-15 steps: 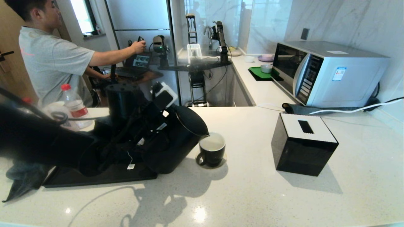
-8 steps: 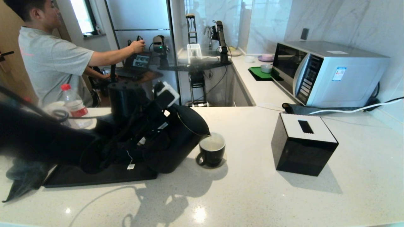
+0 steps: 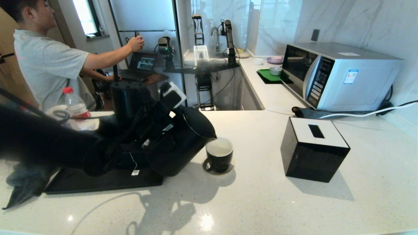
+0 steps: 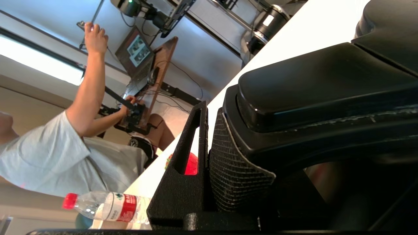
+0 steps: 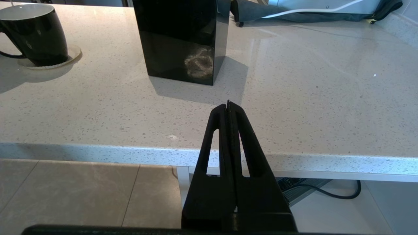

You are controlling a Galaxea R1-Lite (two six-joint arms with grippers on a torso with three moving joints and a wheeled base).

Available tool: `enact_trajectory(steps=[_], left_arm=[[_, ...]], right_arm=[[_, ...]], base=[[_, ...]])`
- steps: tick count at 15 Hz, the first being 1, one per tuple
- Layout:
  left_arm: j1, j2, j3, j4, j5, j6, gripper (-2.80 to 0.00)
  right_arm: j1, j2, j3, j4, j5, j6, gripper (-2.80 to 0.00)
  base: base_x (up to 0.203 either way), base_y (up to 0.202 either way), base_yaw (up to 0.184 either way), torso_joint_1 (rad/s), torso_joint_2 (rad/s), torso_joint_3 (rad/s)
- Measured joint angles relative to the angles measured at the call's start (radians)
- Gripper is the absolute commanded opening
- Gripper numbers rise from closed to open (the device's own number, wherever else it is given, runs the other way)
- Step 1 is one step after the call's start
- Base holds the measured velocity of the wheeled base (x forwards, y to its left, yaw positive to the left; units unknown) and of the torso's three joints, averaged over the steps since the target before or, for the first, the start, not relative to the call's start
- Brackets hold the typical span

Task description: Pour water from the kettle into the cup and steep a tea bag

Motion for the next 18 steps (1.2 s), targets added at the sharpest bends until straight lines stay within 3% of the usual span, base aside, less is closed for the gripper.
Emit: enact_trajectory(steps=[18], left_arm=[[0.0,-0.004,-0.009,-0.001,0.012,0.042,-2.8]], right_arm=[[0.0,0.0,0.0,0.0,0.0,-0.001,-2.8]], base=[[0.0,0.0,0.0,0.0,0.0,0.0]])
